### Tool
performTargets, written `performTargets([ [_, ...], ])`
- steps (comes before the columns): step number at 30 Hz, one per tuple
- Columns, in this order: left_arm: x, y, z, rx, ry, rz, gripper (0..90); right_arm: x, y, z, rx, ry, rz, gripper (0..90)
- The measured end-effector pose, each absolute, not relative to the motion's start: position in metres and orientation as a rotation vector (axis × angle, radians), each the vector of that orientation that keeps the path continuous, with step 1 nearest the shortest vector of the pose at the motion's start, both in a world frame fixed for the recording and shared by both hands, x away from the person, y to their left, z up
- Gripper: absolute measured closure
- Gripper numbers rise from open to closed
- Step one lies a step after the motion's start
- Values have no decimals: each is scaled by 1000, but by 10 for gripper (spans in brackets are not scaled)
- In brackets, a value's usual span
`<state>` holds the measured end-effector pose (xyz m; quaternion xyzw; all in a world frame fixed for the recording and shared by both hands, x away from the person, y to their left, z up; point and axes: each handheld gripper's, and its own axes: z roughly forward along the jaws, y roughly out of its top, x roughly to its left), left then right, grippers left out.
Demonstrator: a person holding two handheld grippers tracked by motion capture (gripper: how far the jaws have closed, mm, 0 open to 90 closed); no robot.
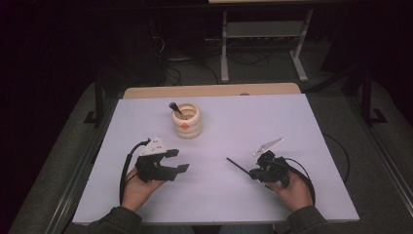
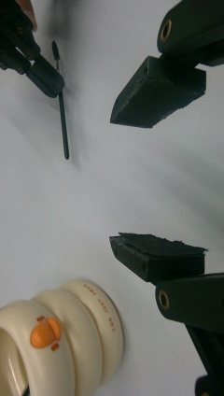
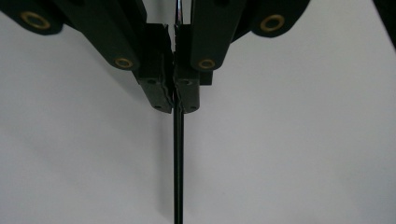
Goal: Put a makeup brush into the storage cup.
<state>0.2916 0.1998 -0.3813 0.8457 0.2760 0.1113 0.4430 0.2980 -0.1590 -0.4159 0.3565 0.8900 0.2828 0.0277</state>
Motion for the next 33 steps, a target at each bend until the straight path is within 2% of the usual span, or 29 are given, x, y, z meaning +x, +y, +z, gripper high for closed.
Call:
performTargets([
  [9, 292, 190, -367, 2133, 615, 287, 352, 296, -156, -406, 1025, 2781, 913, 850],
  [18, 292, 181, -354, 2174, 532, 229, 371, 294, -148, -384, 895, 2823, 970, 849],
  [30, 288, 165, -350, 2265, 401, 197, 399, 290, -117, -362, 627, 2910, 979, 849],
  [33, 286, 160, -349, 2277, 360, 180, 433, 289, -107, -361, 555, 2957, 980, 849],
])
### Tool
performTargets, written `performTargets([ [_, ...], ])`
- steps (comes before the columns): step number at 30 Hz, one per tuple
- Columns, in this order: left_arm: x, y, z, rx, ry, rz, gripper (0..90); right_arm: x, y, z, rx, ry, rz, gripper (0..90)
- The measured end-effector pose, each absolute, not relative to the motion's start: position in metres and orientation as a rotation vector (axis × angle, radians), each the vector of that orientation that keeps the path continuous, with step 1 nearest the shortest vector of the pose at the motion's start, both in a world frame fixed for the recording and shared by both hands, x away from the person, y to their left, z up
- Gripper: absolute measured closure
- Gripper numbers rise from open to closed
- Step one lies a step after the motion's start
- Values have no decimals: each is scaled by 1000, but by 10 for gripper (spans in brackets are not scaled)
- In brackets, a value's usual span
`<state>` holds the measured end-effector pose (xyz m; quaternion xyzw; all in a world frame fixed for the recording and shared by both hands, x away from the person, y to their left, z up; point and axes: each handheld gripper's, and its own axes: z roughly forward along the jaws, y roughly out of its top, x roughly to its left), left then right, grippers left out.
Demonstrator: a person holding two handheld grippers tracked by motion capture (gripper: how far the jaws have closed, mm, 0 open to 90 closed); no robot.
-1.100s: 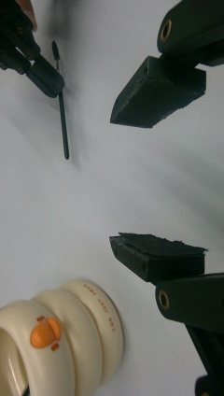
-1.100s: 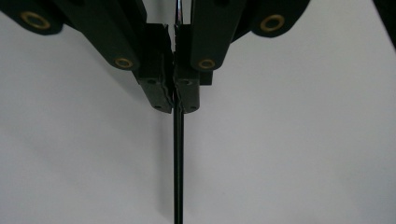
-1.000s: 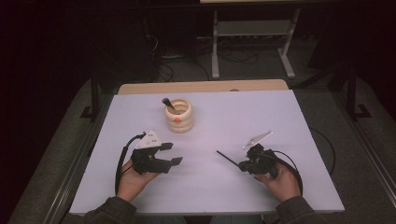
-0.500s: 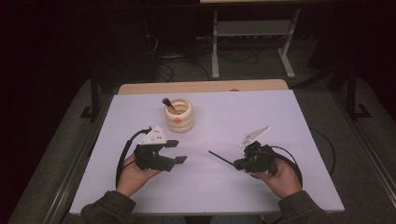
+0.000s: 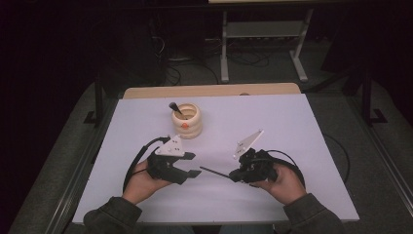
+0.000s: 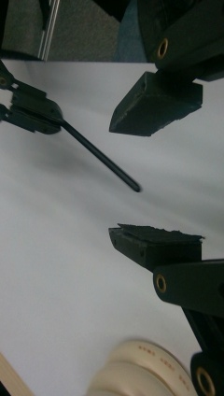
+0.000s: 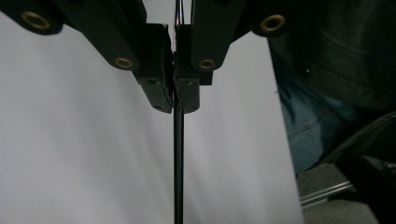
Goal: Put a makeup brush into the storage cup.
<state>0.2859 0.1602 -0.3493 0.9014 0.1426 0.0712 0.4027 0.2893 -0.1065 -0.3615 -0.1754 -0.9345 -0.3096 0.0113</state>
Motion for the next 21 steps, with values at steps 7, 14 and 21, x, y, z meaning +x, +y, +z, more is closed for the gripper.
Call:
performTargets([
  [7, 282, 148, -354, 2330, 261, 116, 524, 289, -93, -362, -469, -2880, -940, 849],
  [14, 282, 138, -360, 2413, 198, 57, 585, 288, -83, -361, -404, -2858, -928, 849],
  [21, 283, 133, -367, 2472, 152, -4, 632, 287, -75, -361, -359, -2853, -909, 849],
])
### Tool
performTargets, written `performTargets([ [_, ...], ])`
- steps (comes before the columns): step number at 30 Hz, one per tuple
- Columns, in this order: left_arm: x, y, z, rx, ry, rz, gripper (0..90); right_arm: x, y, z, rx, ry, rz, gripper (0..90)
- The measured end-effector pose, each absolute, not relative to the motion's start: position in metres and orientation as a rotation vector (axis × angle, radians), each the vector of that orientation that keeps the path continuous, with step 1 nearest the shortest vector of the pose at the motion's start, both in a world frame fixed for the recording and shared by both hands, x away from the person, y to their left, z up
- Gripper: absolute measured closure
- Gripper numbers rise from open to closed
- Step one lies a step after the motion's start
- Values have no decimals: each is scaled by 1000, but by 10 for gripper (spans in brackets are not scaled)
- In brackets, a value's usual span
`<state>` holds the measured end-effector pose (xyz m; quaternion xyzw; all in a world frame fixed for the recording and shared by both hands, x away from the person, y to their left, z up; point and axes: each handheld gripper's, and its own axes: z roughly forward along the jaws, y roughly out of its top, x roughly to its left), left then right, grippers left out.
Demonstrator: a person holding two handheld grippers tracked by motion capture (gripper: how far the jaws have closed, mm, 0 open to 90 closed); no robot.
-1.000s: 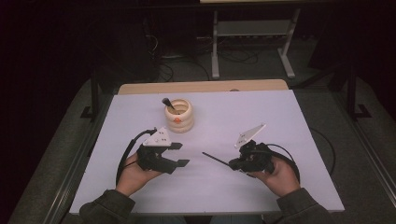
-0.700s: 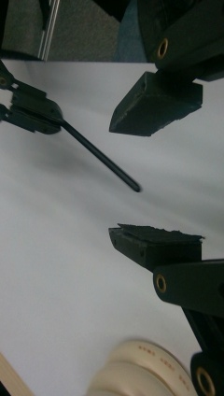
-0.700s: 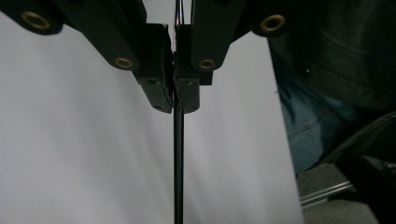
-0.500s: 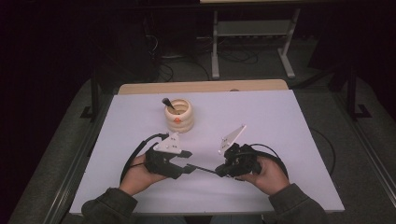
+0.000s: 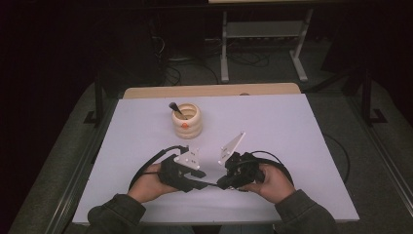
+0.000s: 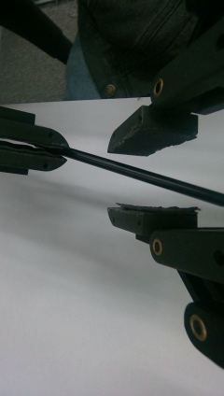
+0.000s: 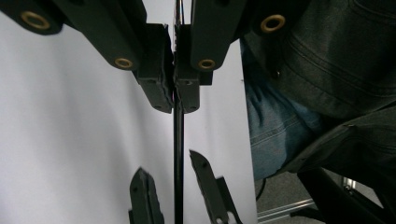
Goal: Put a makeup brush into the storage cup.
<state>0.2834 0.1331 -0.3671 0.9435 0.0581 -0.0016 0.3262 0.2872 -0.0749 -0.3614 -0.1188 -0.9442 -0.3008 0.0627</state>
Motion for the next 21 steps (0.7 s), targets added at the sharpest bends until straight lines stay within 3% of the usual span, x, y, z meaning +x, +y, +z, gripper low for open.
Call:
performTargets([
  [7, 283, 130, -372, 2517, 105, -43, 694, 287, -68, -361, -318, -2847, -896, 849],
  [16, 277, 128, -375, 2565, -9, -64, 841, 284, -65, -361, -276, -2850, -897, 840],
  [21, 277, 134, -374, 2549, 23, -35, 847, 292, -82, -361, -404, -2766, -1057, 661],
])
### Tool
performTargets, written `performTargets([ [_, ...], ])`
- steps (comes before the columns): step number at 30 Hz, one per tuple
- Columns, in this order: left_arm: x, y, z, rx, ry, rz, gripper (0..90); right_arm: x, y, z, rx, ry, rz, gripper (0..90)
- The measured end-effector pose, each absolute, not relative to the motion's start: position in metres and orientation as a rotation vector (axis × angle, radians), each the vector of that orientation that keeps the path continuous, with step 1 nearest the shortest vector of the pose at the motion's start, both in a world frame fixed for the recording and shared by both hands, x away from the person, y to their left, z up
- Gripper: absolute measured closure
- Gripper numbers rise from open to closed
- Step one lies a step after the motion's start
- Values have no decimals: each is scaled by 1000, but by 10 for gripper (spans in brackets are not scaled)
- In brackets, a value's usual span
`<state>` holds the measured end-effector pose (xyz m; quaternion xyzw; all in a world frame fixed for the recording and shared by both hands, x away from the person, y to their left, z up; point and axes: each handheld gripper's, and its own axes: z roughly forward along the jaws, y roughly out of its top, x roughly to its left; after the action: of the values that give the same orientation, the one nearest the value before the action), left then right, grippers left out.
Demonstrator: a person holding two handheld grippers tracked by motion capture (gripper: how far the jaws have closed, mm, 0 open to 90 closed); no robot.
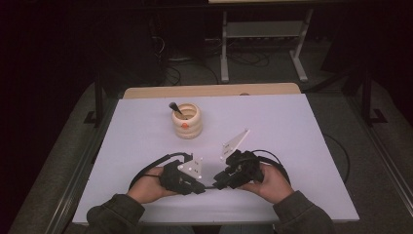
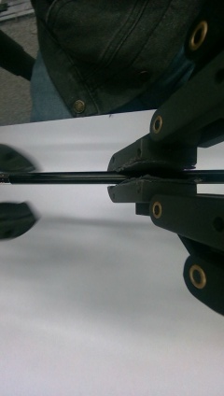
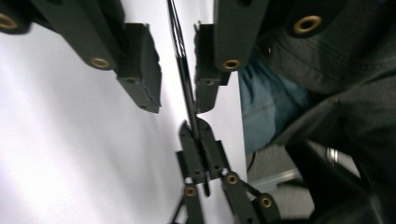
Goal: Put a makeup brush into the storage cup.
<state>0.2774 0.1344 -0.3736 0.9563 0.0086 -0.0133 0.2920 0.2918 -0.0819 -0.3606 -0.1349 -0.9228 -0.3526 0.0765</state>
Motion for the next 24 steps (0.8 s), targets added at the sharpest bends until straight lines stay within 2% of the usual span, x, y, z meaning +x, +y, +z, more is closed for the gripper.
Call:
performTargets([
  [6, 281, 147, -375, 2482, 93, -63, 849, 293, -100, -371, -461, -2686, -1136, 641],
  [9, 281, 150, -373, 2451, 104, -72, 848, 295, -100, -373, -449, -2679, -1136, 704],
  [13, 280, 148, -374, 2466, 98, -46, 829, 298, -99, -372, -422, -2590, -1120, 835],
  [16, 280, 145, -376, 2489, 98, -54, 753, 298, -94, -372, -399, -2631, -1060, 842],
  [18, 278, 143, -376, 2498, 90, -54, 739, 298, -90, -371, -387, -2655, -1007, 843],
  [22, 278, 138, -375, 2530, 55, -50, 759, 298, -79, -365, -340, -2721, -926, 843],
  [24, 277, 137, -375, 2531, 55, -48, 823, 297, -74, -359, -317, -2746, -910, 843],
])
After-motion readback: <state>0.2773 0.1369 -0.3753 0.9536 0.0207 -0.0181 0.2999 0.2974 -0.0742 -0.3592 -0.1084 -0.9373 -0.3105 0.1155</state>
